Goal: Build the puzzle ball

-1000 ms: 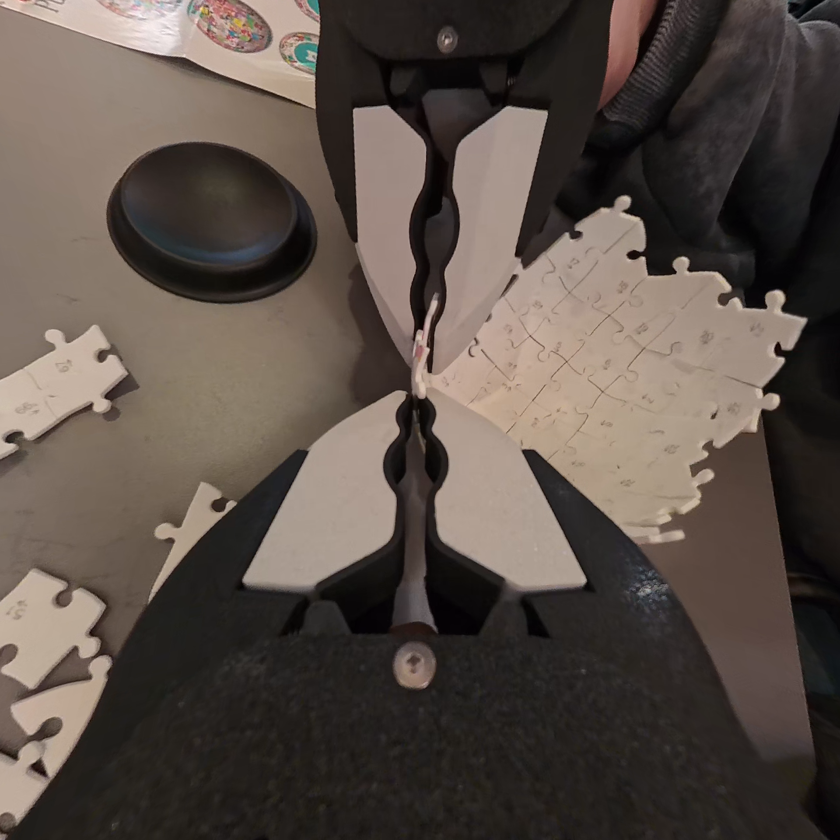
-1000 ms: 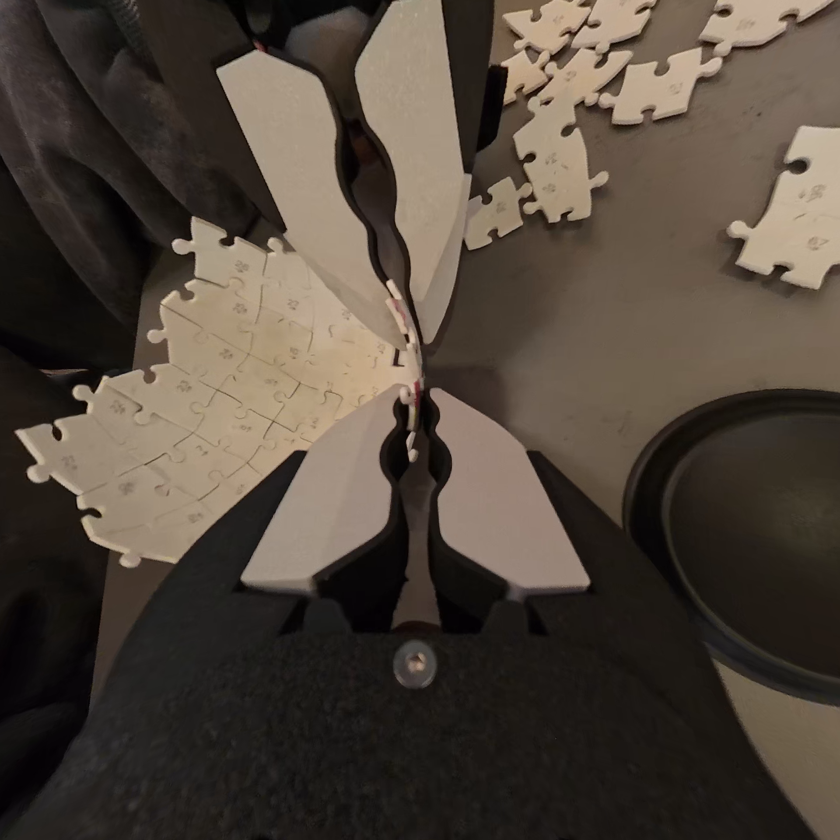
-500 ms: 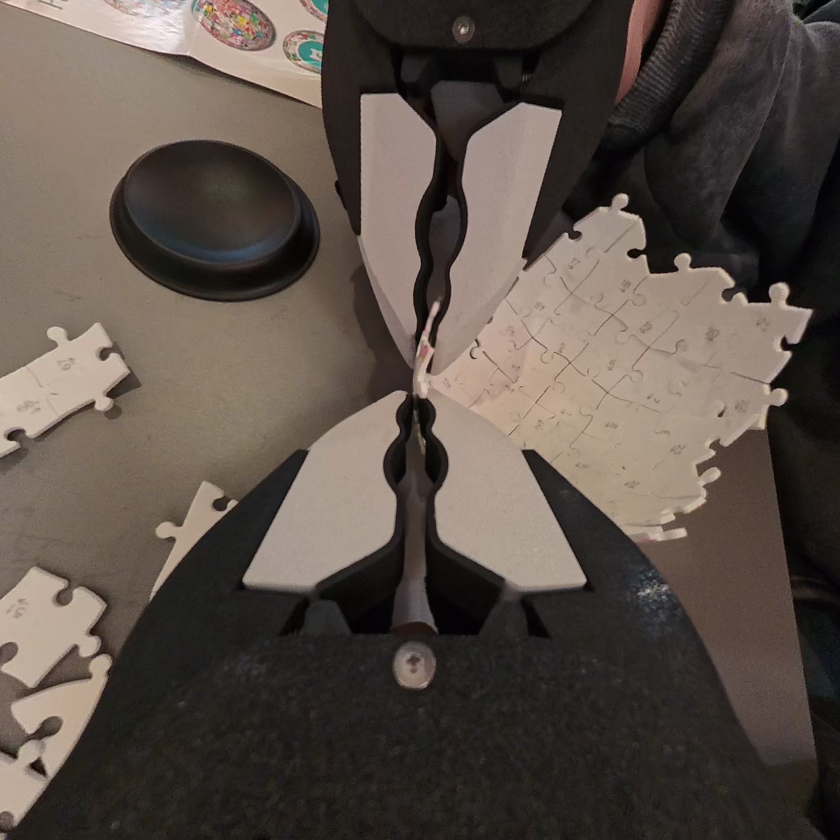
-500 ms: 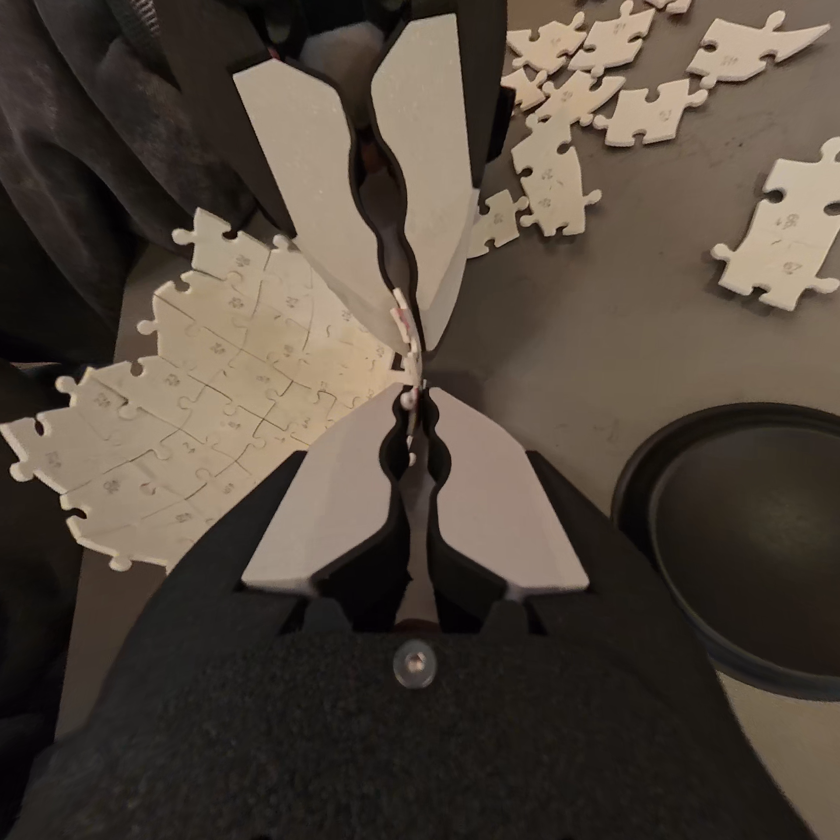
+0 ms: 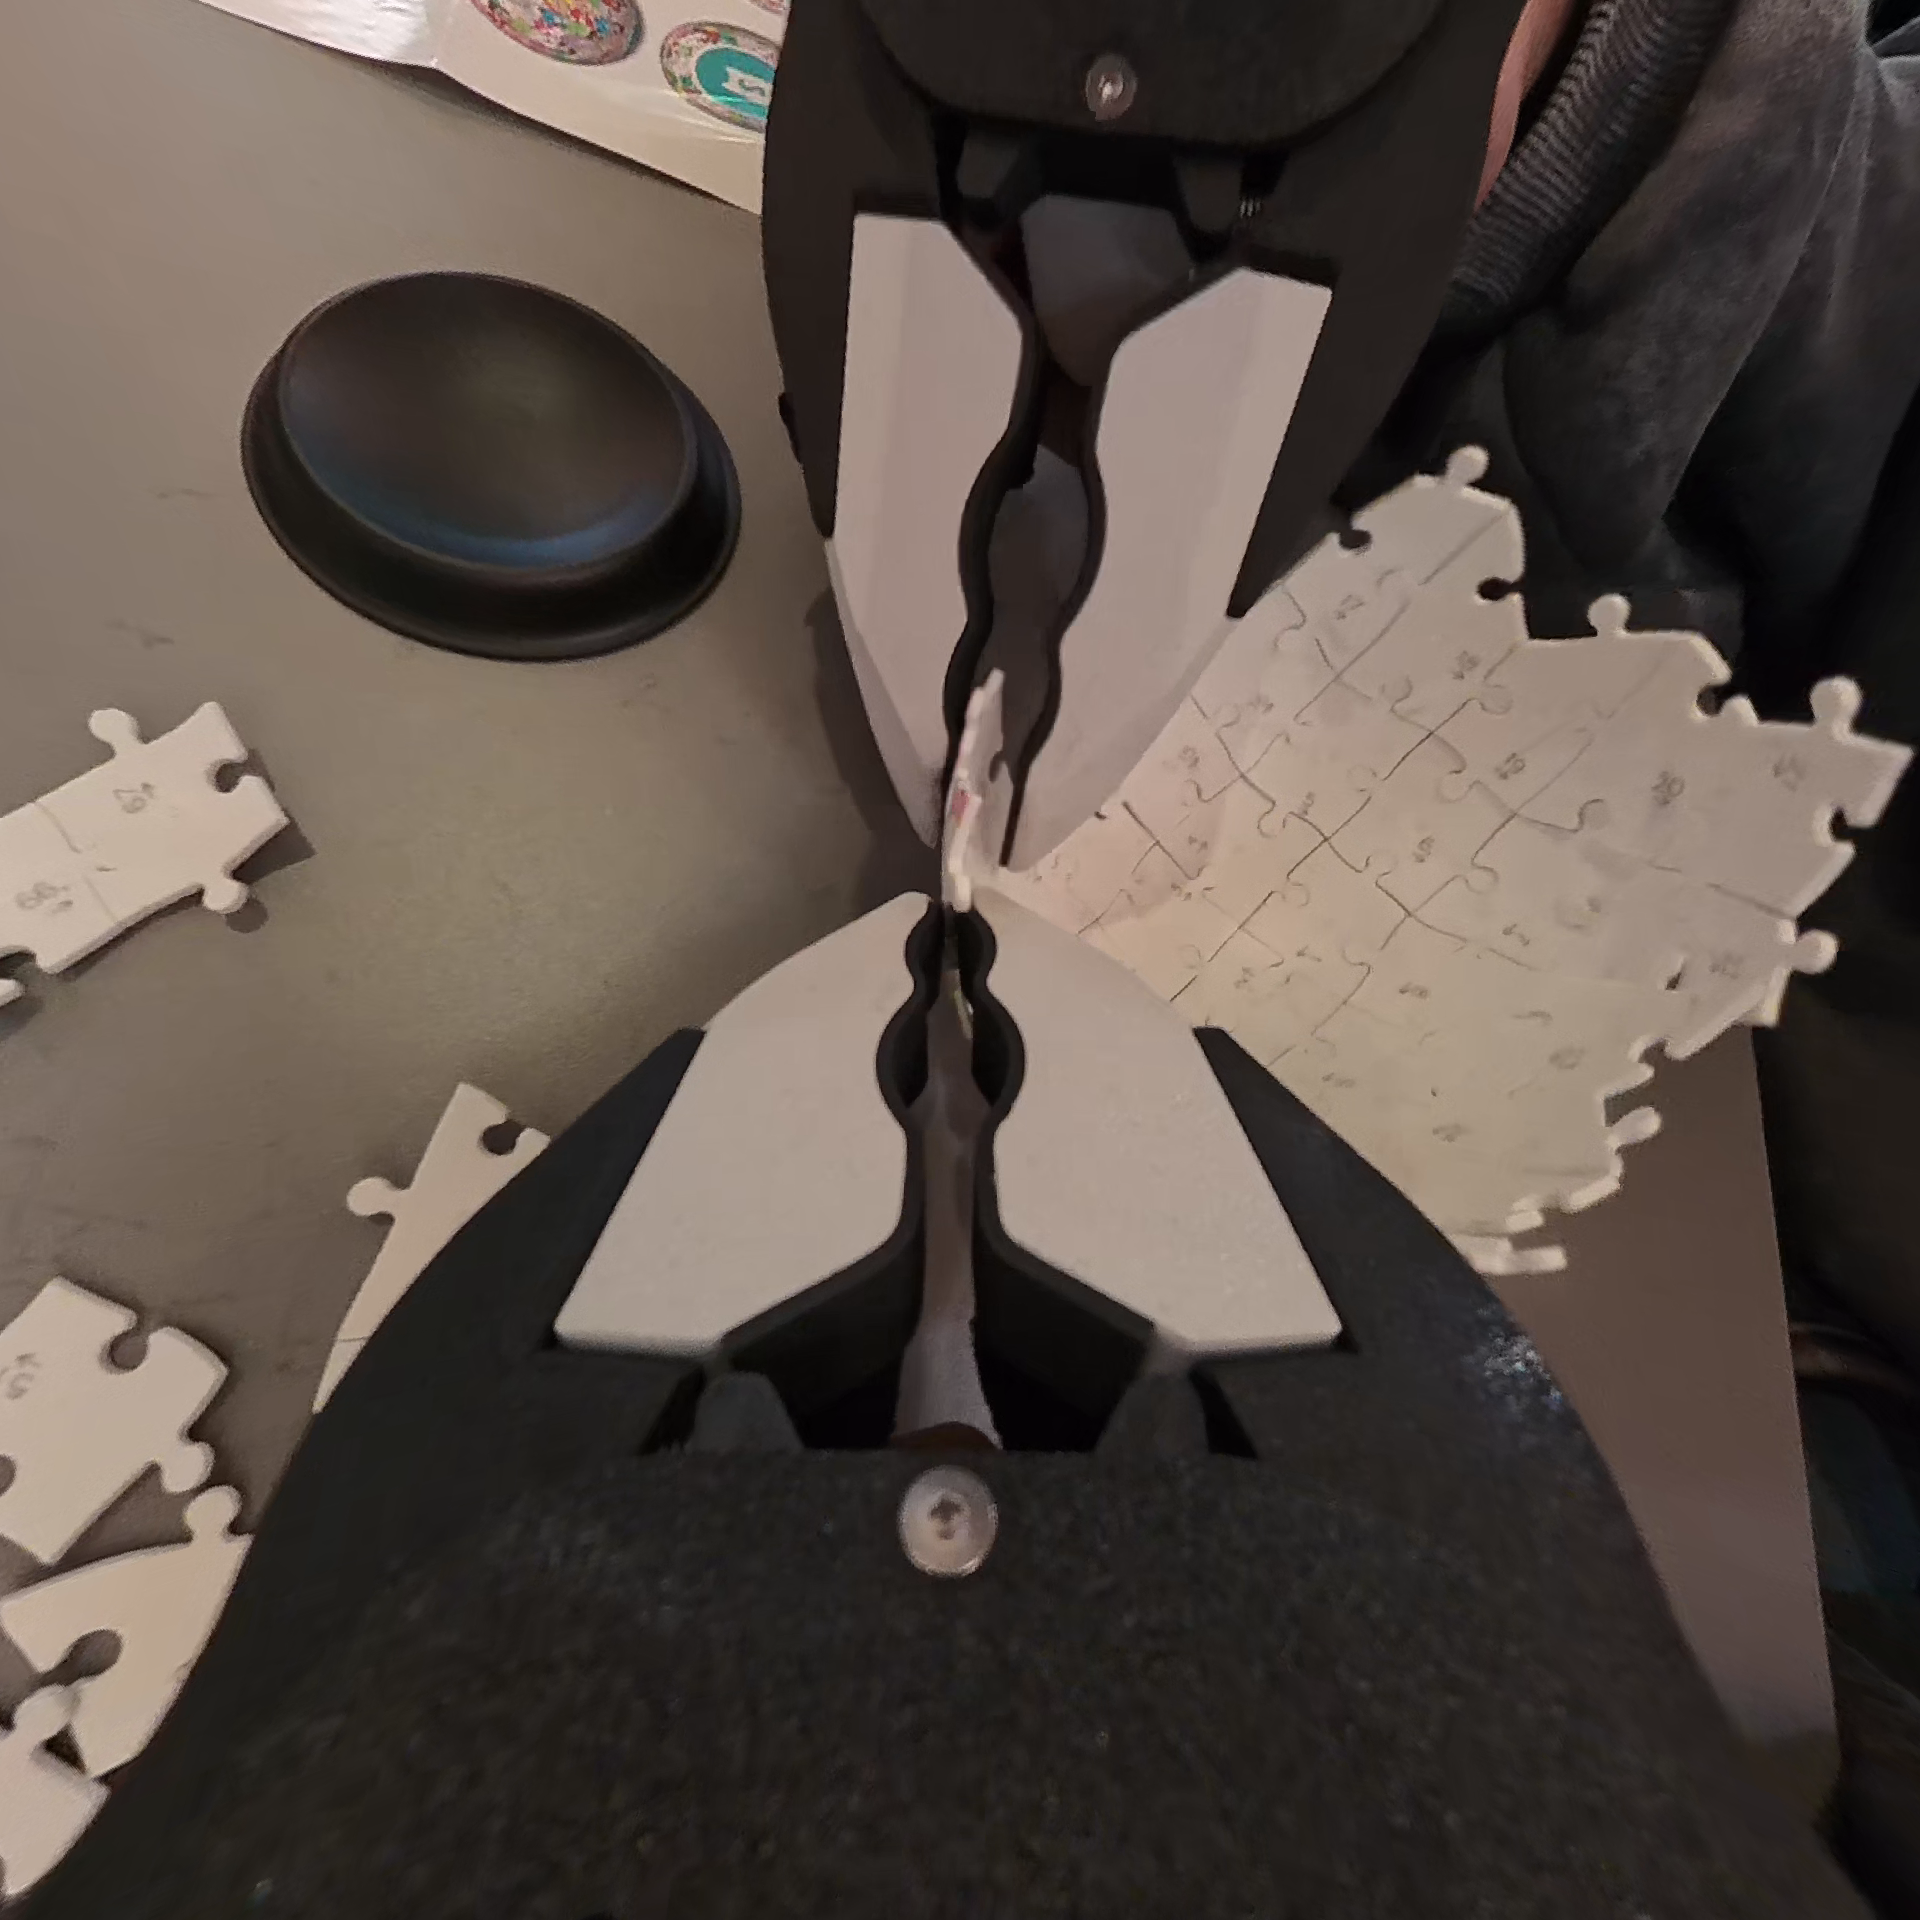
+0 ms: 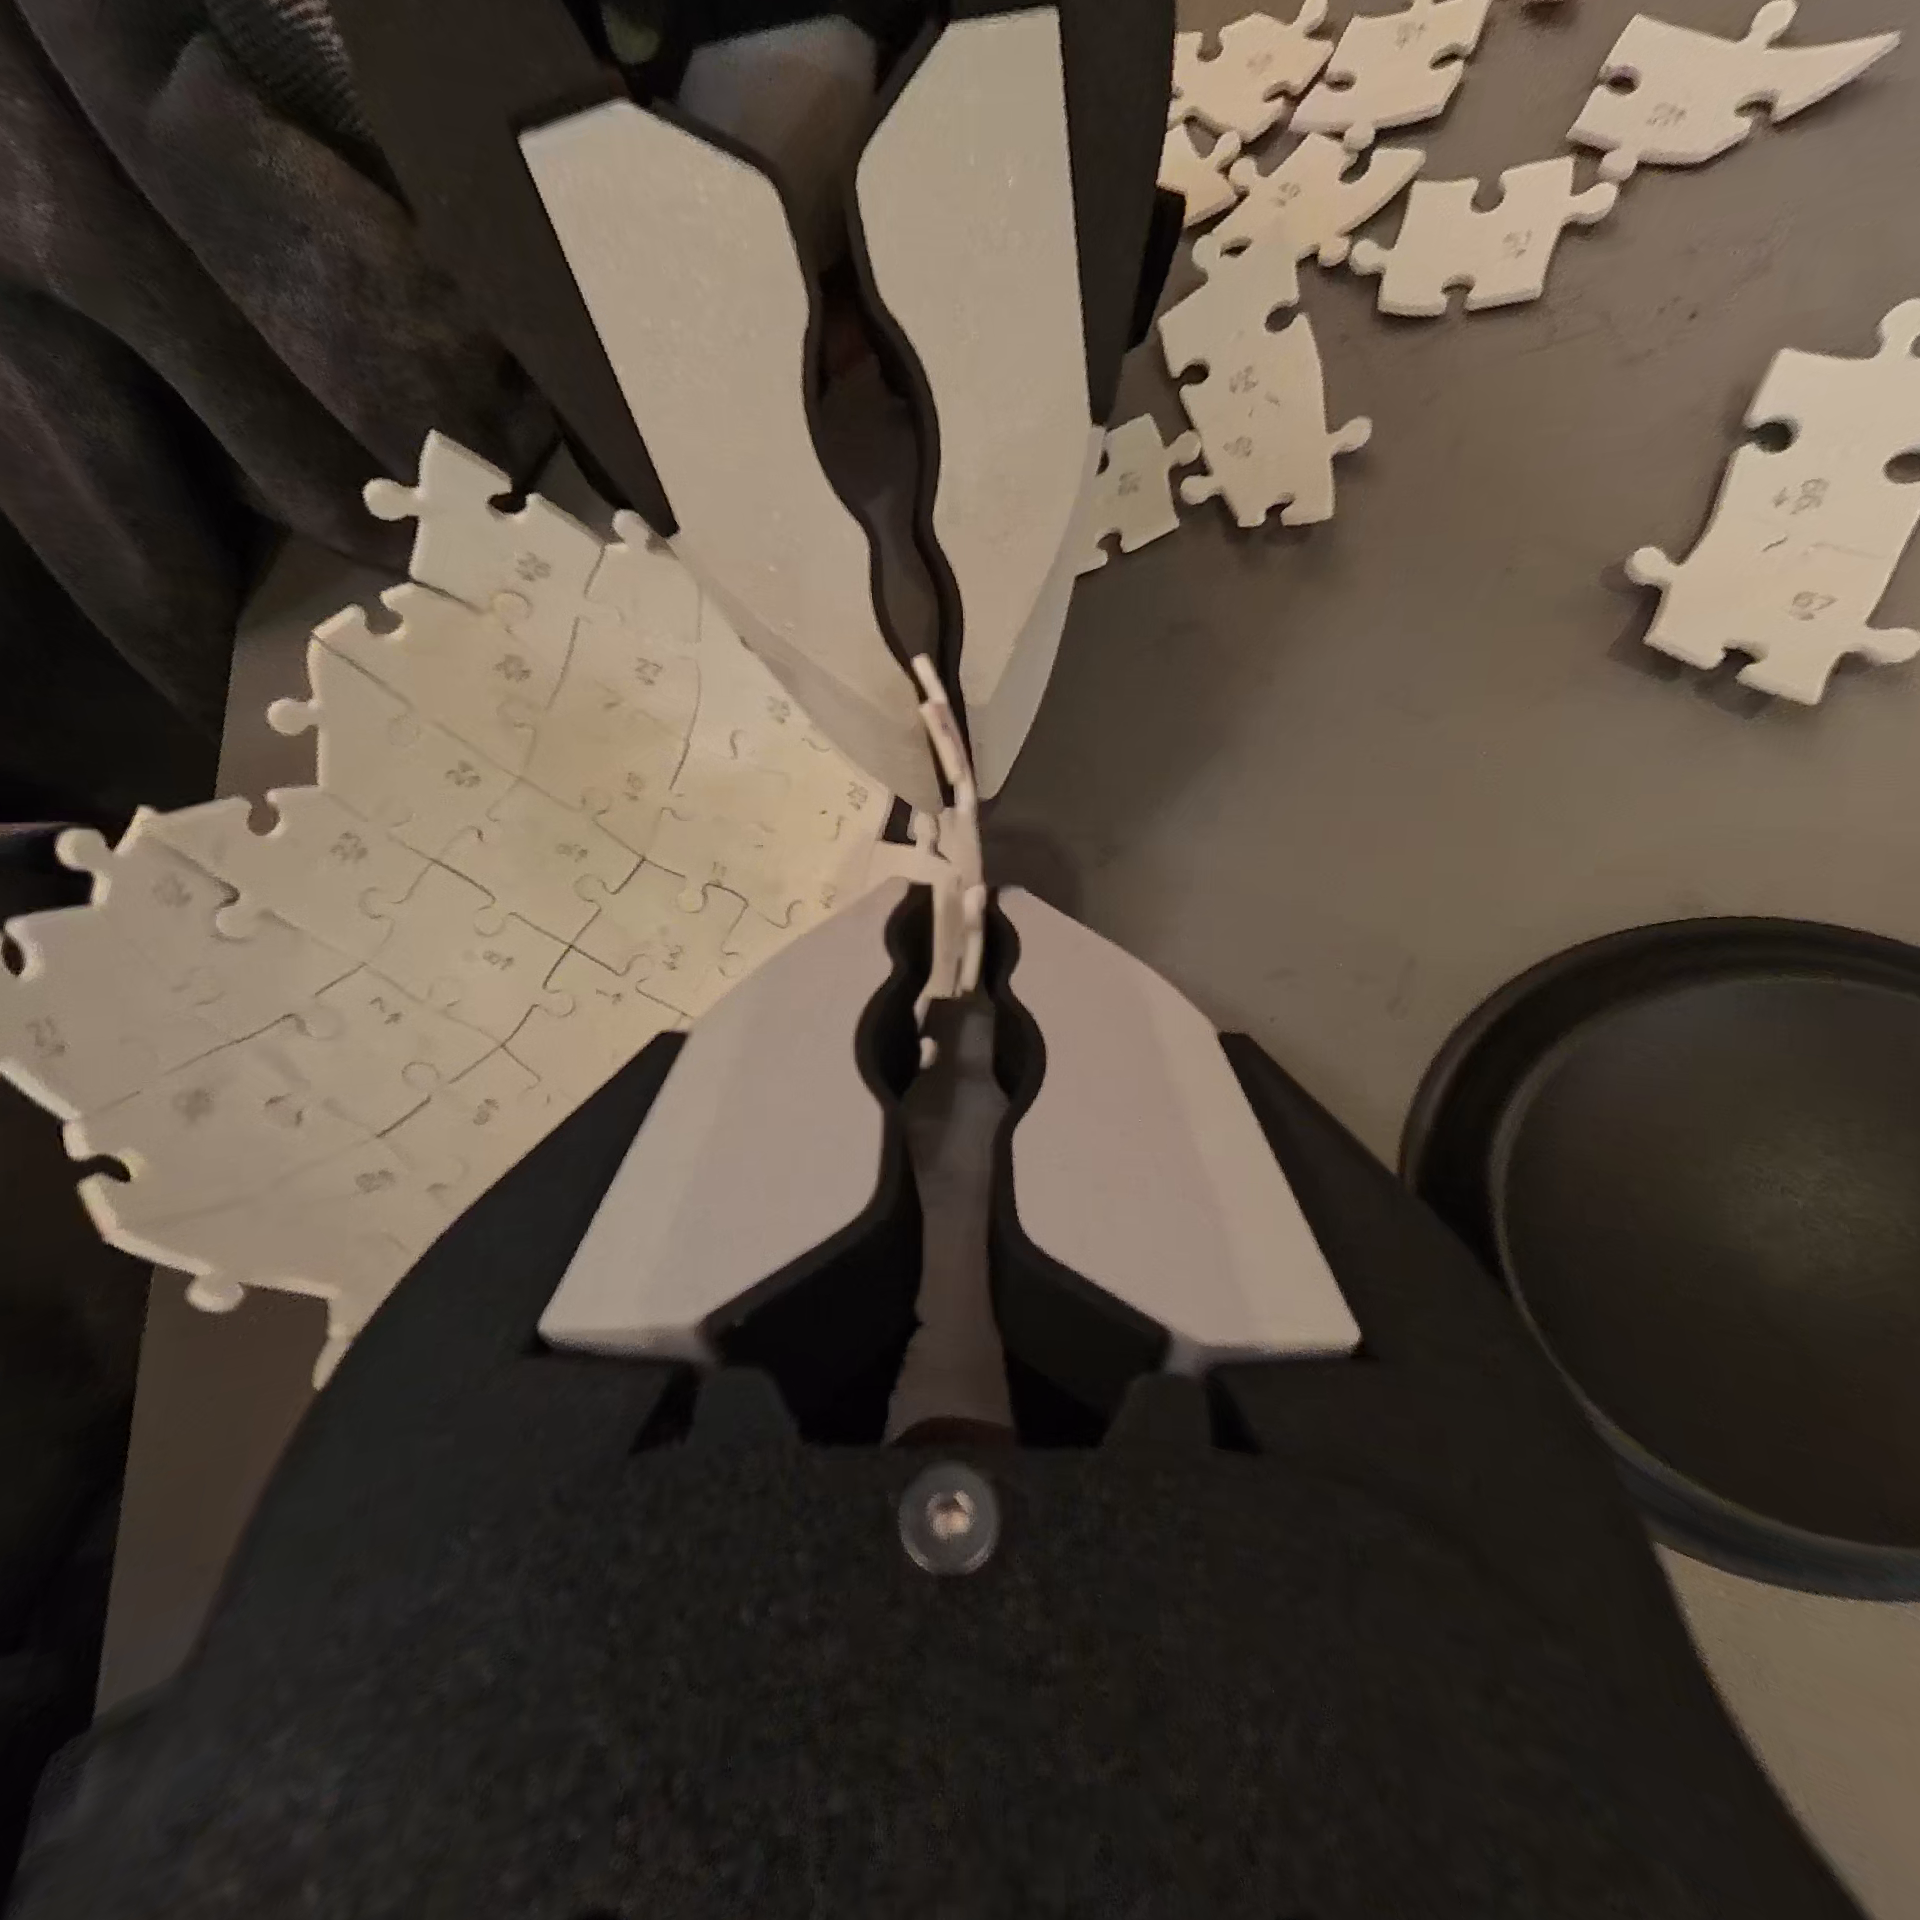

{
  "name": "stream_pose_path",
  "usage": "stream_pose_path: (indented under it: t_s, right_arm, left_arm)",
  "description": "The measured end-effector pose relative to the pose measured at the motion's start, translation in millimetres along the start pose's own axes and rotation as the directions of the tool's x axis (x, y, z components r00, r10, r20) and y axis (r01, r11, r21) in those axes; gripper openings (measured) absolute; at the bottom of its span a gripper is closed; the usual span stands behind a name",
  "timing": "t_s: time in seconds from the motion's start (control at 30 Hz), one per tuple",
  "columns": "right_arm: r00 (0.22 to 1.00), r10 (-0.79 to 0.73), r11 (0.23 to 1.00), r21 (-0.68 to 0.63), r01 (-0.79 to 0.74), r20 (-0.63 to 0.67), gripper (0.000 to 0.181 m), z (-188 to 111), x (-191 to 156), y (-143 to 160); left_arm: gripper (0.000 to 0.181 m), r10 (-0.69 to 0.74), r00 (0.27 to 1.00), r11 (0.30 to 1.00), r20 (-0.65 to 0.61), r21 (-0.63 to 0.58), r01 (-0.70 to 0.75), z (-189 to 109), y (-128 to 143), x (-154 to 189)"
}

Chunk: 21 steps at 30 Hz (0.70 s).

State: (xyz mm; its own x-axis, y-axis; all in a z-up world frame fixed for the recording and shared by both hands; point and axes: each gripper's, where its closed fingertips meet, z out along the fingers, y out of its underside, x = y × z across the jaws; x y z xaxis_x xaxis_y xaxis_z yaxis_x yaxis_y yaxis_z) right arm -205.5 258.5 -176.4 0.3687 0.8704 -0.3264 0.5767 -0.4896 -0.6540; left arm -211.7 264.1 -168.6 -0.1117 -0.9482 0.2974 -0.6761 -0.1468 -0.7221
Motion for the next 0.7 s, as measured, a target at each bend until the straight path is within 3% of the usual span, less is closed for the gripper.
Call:
stream_pose_path:
  t_s: [0.43,0.6,0.7]
  right_arm:
    - [0.999,0.024,1.0,-0.02,-0.023,0.046,0.004,4.3,-3.2,4.2]
    - [0.997,0.031,1.0,0.0,-0.031,0.067,0.003,3.2,-4.9,2.0]
    - [0.998,0.028,1.0,0.004,-0.029,0.062,0.003,2.8,-4.1,1.5]
  left_arm:
    - [0.002,-0.003,1.0,1.0,-0.022,0.009,0.004,1.0,-1.5,3.3]
    - [0.024,-0.043,0.999,0.999,-0.029,0.011,0.043,-2.7,-0.1,-0.5]
    - [0.025,-0.08,0.995,0.996,-0.063,0.032,0.083,-11.2,-1.9,-0.3]
